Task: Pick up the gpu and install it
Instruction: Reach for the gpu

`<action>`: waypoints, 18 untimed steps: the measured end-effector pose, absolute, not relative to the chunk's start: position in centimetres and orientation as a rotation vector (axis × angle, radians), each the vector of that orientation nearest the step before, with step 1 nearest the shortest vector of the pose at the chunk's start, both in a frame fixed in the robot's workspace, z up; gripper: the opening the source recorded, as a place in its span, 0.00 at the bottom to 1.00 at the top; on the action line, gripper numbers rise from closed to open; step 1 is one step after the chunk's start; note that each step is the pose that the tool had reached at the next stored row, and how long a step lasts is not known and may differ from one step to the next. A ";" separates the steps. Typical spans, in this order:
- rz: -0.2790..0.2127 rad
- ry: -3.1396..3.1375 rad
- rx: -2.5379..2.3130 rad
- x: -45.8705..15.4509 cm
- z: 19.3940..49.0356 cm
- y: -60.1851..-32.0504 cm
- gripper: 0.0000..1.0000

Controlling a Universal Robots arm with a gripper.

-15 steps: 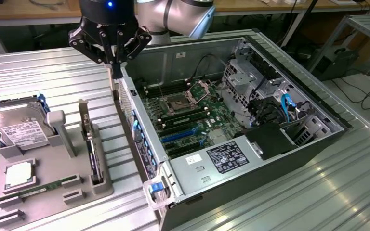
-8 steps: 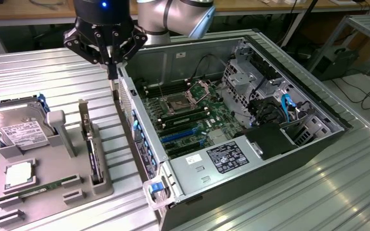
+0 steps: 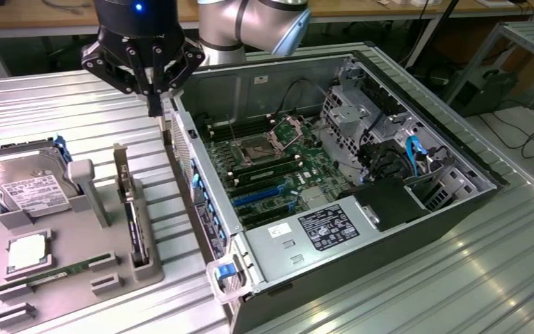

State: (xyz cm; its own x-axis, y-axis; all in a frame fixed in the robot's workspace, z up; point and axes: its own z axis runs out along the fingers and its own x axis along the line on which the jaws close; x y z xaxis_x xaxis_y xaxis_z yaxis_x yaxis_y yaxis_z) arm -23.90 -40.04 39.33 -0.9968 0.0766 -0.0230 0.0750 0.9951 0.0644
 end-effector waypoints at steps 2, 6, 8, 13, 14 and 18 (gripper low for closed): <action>0.099 3.112 0.118 -24.2 39.3 -40.0 0.11; 0.099 3.112 0.118 -24.7 39.3 -40.1 0.11; 0.099 3.112 0.118 -24.9 39.3 -40.1 0.11; 0.099 3.112 0.118 -25.5 39.3 -40.1 0.11; 0.099 3.112 0.118 -25.6 39.3 -40.1 0.11; 0.099 3.112 0.118 -25.9 39.3 -40.1 0.11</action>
State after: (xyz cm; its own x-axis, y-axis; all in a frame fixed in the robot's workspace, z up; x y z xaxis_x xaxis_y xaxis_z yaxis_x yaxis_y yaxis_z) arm -25.92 -40.08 39.33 -0.9968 0.0764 -0.0229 0.0748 0.9951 0.0643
